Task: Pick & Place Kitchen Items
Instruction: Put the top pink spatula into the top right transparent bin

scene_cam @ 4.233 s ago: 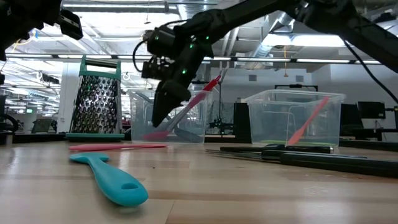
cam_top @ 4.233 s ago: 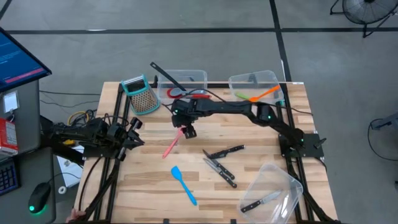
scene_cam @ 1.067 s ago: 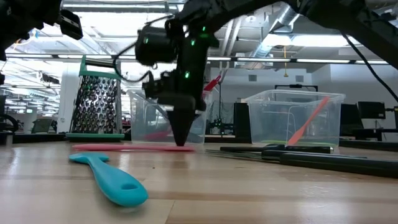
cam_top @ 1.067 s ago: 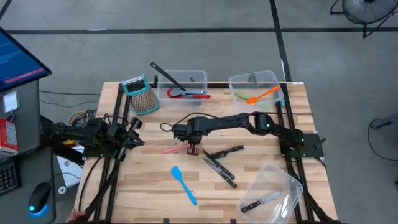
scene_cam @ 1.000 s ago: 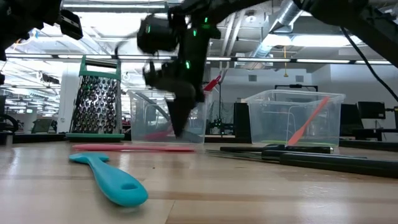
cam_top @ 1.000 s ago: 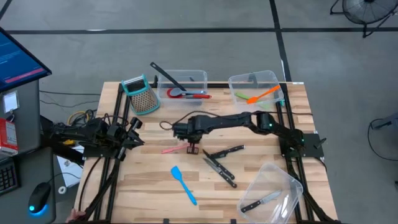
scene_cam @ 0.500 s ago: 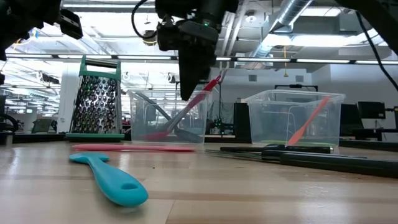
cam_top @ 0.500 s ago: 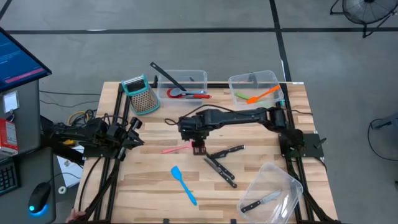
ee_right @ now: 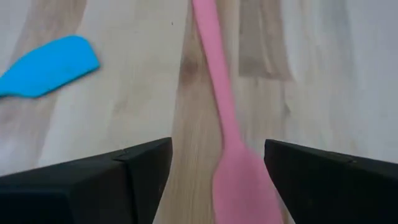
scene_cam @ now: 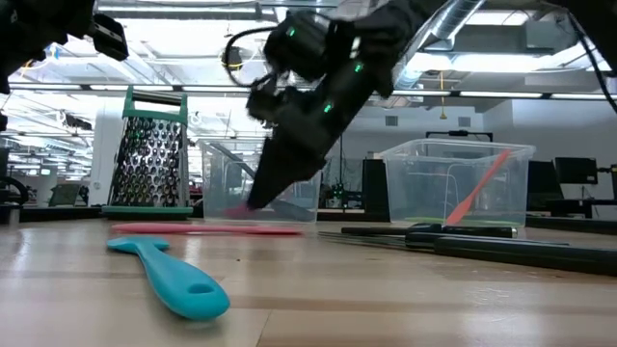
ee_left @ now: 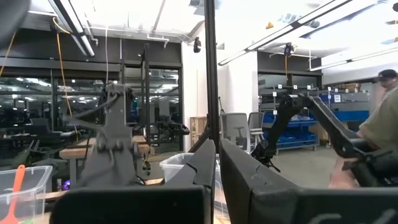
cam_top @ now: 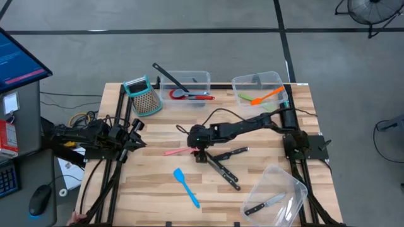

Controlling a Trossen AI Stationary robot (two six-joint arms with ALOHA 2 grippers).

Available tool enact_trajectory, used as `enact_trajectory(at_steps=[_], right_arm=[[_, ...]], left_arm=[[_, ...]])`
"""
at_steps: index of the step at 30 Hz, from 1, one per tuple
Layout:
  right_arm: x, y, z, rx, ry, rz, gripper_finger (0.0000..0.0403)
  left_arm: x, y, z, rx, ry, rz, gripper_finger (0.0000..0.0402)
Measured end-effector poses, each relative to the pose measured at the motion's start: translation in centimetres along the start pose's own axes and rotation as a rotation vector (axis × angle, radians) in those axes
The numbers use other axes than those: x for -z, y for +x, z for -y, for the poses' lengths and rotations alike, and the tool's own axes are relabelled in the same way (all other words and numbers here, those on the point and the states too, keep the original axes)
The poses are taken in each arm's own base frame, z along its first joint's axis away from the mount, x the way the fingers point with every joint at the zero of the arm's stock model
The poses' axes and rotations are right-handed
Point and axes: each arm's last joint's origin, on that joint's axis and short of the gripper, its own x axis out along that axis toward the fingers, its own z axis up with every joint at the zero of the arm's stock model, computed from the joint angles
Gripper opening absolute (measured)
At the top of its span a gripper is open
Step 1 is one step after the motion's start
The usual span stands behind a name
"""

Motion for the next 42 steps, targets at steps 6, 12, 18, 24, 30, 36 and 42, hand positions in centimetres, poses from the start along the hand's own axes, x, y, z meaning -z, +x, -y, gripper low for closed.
enact_trajectory(at_steps=[6, 12, 18, 24, 30, 36, 42], right_arm=[[1.8, 2.9, 0.2, -0.005, 0.007, -0.058, 0.025], [2.3, 3.5, 1.4, 0.003, 0.135, -0.075, 0.0243], [2.5, 3.4, 1.8, 0.067, 0.158, -0.096, 0.0146], [2.4, 3.3, 1.7, 0.097, 0.157, -0.094, 0.0031], [2.0, 3.1, 1.2, 0.118, 0.179, -0.068, 0.0001], [1.0, 0.8, 1.1, 0.126, 0.174, -0.042, 0.0001], [-1.4, -3.7, 1.3, 0.138, 0.105, 0.037, 0.0011]], left_arm=[[0.0, 0.0, 0.0, 0.0, 0.0, 0.001, 0.0008], [0.0, 0.0, 0.0, 0.0, 0.0, 0.001, 0.0008], [0.0, 0.0, 0.0, 0.0, 0.0, 0.001, 0.0008], [0.0, 0.0, 0.0, 0.0, 0.0, 0.0, 0.0008], [0.0, 0.0, 0.0, 0.0, 0.0, 0.0, 0.0008], [0.0, 0.0, 0.0, 0.0, 0.0, 0.001, 0.0008], [0.0, 0.0, 0.0, 0.0, 0.0, 0.001, 0.0008]])
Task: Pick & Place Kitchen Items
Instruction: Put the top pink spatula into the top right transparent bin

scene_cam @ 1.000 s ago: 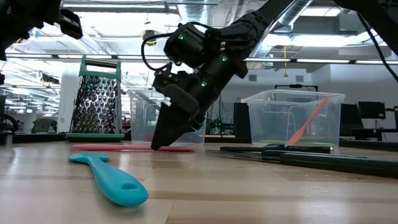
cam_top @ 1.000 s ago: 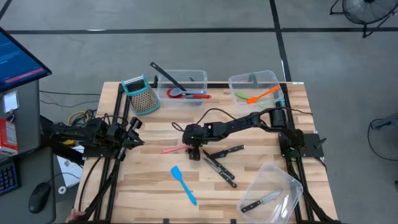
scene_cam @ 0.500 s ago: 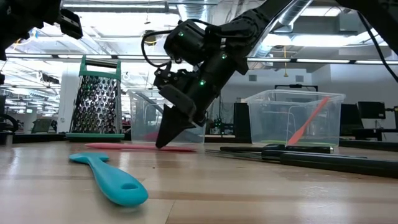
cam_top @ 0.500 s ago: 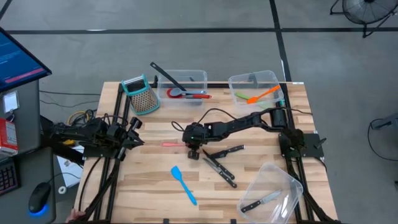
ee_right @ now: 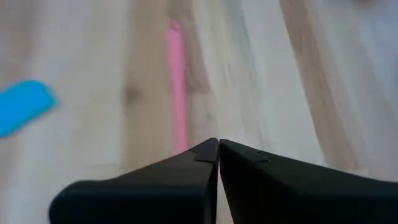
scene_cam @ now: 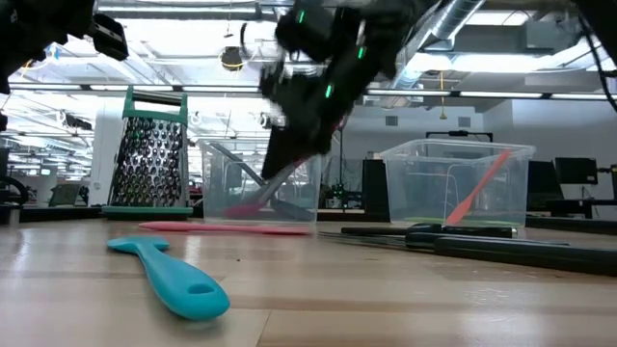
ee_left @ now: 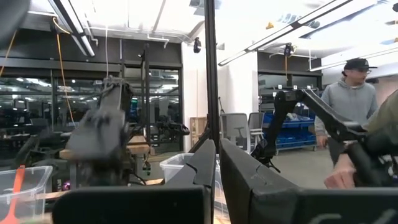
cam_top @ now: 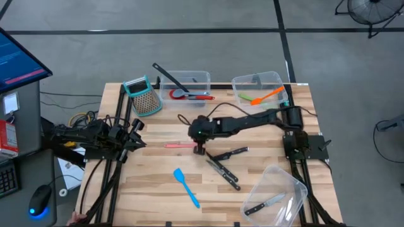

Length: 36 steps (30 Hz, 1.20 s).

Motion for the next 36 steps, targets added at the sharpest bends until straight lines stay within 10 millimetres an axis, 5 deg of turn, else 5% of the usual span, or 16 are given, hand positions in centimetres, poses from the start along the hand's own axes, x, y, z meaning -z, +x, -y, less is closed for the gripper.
enact_trajectory(at_steps=[3, 9, 17, 22, 30, 36], right_arm=[[-1.0, -2.0, -0.8, -0.033, -0.057, 0.046, 0.0012], [0.3, -5.6, -1.9, -0.082, -0.123, 0.261, 0.0013], [5.6, -4.4, -1.6, -0.08, 0.033, 0.264, 0.0033], [7.4, -1.9, -2.2, -0.088, 0.035, 0.159, 0.011], [8.0, 0.5, -2.3, -0.071, -0.015, 0.109, 0.0292], [8.0, 2.4, -1.8, -0.078, -0.003, 0.078, 0.0348]], left_arm=[[0.0, 0.0, 0.0, 0.0, 0.0, 0.0, 0.0008], [0.0, 0.0, 0.0, 0.0, 0.001, 0.004, 0.0008], [-0.1, 0.0, 0.0, 0.0, 0.001, 0.007, 0.0008], [-0.1, 0.0, 0.0, 0.0, 0.002, 0.008, 0.0008], [-0.1, 0.0, 0.0, 0.0, 0.002, 0.007, 0.0008], [-0.1, 0.0, 0.0, 0.0, 0.002, 0.007, 0.0008]])
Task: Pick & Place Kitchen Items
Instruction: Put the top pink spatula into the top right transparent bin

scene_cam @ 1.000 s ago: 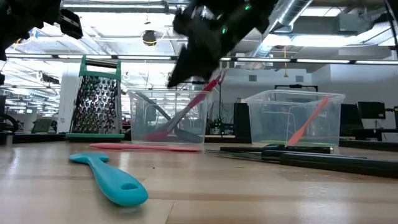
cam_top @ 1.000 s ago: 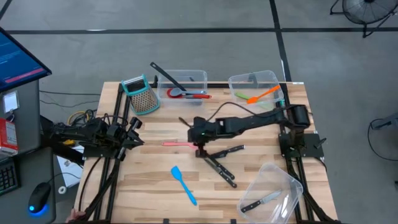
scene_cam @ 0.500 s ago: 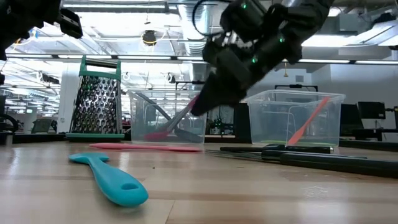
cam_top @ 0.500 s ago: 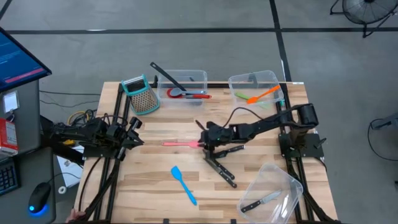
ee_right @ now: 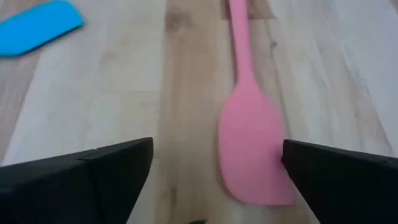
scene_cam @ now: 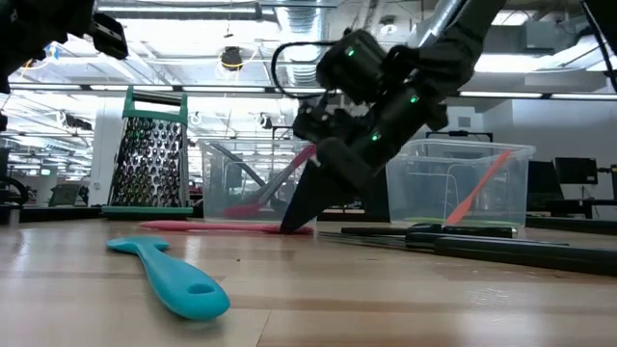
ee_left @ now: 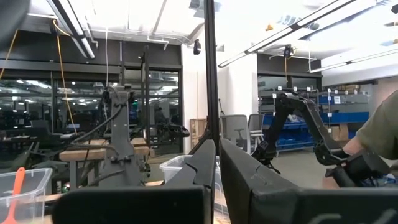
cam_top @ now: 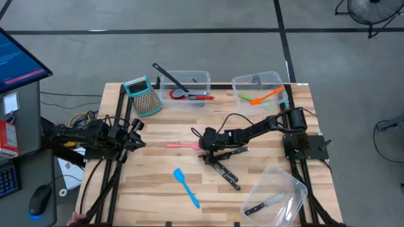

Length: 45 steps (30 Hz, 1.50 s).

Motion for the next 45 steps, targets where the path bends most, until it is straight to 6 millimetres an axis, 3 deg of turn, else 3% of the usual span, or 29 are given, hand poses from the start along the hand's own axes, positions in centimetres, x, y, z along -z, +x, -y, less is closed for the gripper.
enact_trajectory(at_steps=[9, 26, 36, 41, 45], right_arm=[[0.0, 1.7, 1.9, -0.022, 0.155, -0.064, 0.0316], [0.5, 1.6, 1.7, 0.04, 0.069, -0.13, 0.0139], [0.5, 1.6, 1.4, 0.027, 0.055, -0.132, 0.0071], [0.1, 1.1, 0.8, 0.023, 0.041, -0.122, 0.0027], [-1.2, -0.5, 0.7, 0.07, 0.029, -0.112, 0.0025]], left_arm=[[0.0, 0.0, 0.0, 0.0, 0.0, 0.0, 0.0008], [0.0, 0.0, 0.0, 0.0, 0.0, 0.0, 0.0008], [0.0, 0.0, 0.0, 0.0, 0.0, 0.0, 0.0008], [0.0, 0.0, 0.0, 0.0, 0.0, 0.0, 0.0008], [0.0, 0.0, 0.0, 0.0, 0.0, 0.0, 0.0008]])
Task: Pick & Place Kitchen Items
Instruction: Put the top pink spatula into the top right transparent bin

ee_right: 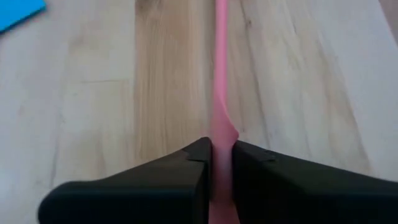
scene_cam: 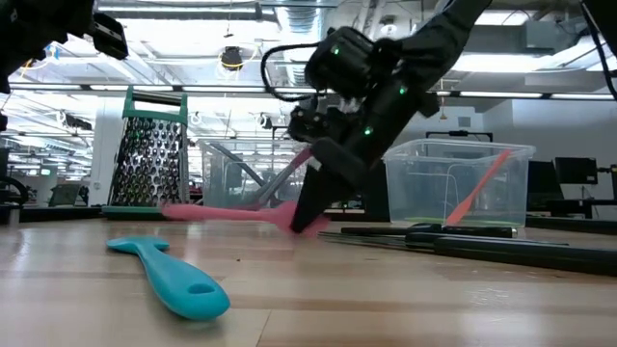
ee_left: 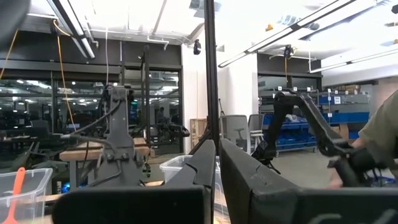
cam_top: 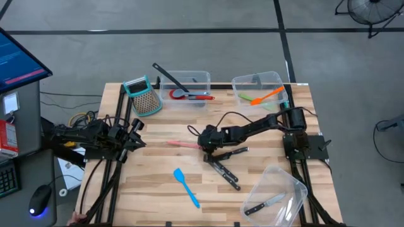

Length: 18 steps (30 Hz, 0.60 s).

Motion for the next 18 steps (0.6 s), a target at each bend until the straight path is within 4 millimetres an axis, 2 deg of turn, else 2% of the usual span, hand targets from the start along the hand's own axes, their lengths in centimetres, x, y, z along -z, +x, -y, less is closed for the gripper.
enact_trajectory(at_steps=[2, 5, 9, 11, 13, 18], right_arm=[[-0.9, -1.5, 0.1, 0.021, -0.01, 0.031, 0.0025], [-3.5, -5.2, 0.8, 0.068, 0.009, 0.162, 0.0025], [-4.8, -10.1, 1.8, 0.151, 0.029, 0.226, 0.0025], [-5.4, -13.1, 2.4, 0.211, 0.048, 0.268, 0.0025], [-5.4, -16.2, 3.2, 0.295, 0.067, 0.282, 0.0025], [-3.8, -22.1, 4.9, 0.518, 0.113, 0.237, 0.0025]], left_arm=[[0.0, 0.0, 0.0, 0.0, 0.0, 0.0, 0.0008], [0.0, 0.0, 0.0, 0.0, 0.0, -0.001, 0.0008], [0.0, 0.0, 0.0, 0.0, 0.0, 0.0, 0.0008], [0.0, 0.0, 0.0, 0.0, 0.0, 0.001, 0.0008], [0.0, 0.0, 0.0, 0.0, 0.0, 0.0, 0.0008], [0.0, 0.0, 0.0, 0.0, 0.0, 0.001, 0.0008]])
